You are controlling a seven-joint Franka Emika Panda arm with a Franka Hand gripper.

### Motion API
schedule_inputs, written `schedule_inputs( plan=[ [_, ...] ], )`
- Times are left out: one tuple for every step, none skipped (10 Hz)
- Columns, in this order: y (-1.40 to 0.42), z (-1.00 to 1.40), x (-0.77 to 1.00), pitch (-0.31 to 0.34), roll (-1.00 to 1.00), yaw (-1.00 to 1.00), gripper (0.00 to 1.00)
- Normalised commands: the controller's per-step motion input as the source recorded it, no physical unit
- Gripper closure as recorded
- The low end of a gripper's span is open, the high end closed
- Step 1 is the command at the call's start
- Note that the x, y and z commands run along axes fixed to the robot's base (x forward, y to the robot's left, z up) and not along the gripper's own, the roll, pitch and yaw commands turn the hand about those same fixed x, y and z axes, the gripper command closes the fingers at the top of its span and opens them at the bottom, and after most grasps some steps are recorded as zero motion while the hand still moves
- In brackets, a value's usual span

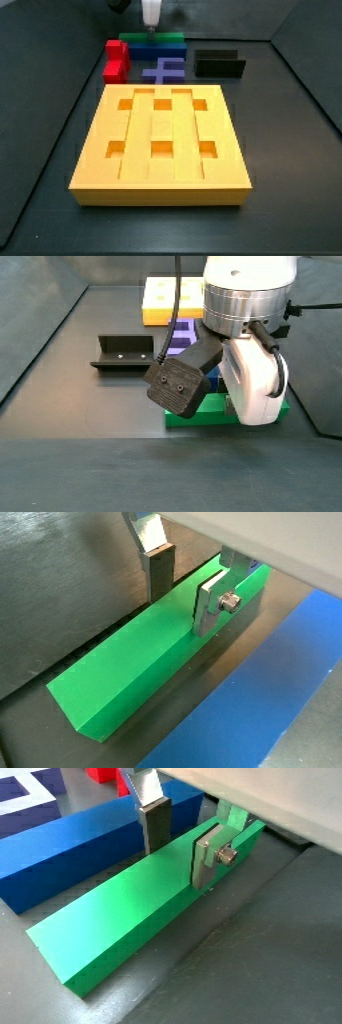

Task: Pick up the green object. Move up. Move to above the board. Insert the green object.
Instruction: Pick up the green object, then move up.

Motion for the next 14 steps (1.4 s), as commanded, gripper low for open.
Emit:
schedule_inputs(
  plan=[
    [0.00, 0.00, 0.00, 0.000, 0.00, 0.00, 1.00],
    [0.00, 0.00, 0.00, 0.000, 0.00, 0.00, 1.00],
    [0.00, 0.00, 0.00, 0.000, 0.00, 0.00, 1.00],
    [0.00, 0.00, 0.00, 0.000, 0.00, 0.00, 1.00],
    [0.00, 0.00, 0.00, 0.000, 0.00, 0.00, 1.00],
    [0.00, 0.00, 0.00, 0.000, 0.00, 0.00, 1.00],
    [0.00, 0.00, 0.00, 0.000, 0.00, 0.00, 1.00],
    [0.00, 0.00, 0.00, 0.000, 0.00, 0.00, 1.00],
    [0.00, 0.00, 0.00, 0.000, 0.00, 0.00, 1.00],
    [0.00, 0.00, 0.00, 0.000, 0.00, 0.00, 1.00],
    [0.00, 0.00, 0.00, 0.000, 0.00, 0.00, 1.00],
    [0.00, 0.00, 0.00, 0.000, 0.00, 0.00, 1.00],
    [0.00, 0.00, 0.00, 0.000, 0.00, 0.00, 1.00],
    [0.00, 0.83, 0.00, 0.000, 0.00, 0.00, 1.00]
  ],
)
